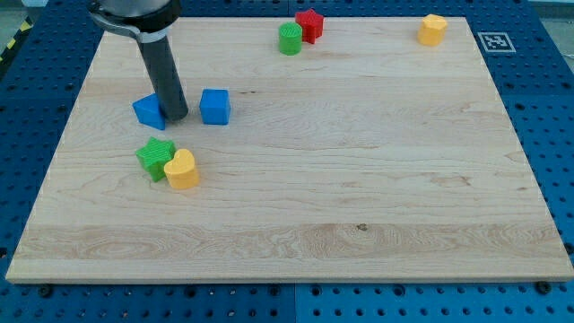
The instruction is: Slide the blue cube towards the center right
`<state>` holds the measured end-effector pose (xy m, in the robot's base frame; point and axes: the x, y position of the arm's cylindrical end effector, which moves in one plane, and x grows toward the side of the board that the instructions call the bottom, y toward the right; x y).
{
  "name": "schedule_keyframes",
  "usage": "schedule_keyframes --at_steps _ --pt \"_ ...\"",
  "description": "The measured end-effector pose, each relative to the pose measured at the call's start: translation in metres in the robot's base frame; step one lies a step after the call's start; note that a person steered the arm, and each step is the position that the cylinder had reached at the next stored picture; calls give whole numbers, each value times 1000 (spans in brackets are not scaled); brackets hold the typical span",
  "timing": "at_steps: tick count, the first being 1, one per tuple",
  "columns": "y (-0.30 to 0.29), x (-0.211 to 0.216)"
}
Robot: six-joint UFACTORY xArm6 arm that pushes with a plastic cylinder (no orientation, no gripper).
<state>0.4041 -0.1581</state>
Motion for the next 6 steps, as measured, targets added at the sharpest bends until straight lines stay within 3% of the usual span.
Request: schedule_keyframes --at_steps 6 --pt "27 -16"
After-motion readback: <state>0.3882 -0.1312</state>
